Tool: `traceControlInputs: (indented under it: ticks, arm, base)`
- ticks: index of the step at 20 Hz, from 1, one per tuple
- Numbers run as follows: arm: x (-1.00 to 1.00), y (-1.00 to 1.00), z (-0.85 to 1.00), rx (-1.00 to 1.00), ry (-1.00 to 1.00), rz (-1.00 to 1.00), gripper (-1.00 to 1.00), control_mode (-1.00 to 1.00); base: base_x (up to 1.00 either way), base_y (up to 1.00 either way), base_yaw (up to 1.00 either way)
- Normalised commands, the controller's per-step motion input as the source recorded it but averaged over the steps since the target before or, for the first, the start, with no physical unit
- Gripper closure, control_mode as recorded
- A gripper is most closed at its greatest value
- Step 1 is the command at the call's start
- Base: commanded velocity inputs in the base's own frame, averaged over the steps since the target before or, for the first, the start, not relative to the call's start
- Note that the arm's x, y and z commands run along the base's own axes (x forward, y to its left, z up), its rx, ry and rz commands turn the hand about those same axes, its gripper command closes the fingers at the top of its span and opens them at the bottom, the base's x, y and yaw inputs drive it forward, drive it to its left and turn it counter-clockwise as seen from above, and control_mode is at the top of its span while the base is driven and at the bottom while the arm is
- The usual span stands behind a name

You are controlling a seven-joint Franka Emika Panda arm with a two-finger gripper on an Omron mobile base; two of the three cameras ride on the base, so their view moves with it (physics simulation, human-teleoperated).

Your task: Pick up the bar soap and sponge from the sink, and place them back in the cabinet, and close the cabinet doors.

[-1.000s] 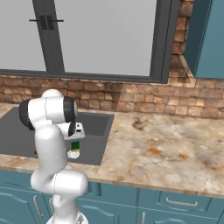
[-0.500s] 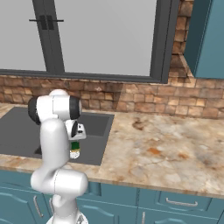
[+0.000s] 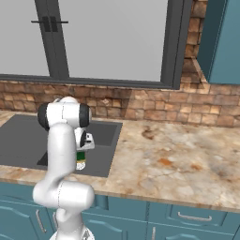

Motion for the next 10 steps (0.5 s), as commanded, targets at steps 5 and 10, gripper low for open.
traceControlInputs:
  ticks: [5,10]
  arm:
    - [0.27,0.01,-0.24,0.00,0.00,0.00,-1.00,-1.00]
    - [0.11,0.08,-0.14,0.00,0.03,0.00,-1.00,-1.00]
  base:
    - [0.00,0.00,0.00]
    - [0.00,0.00,0.00]
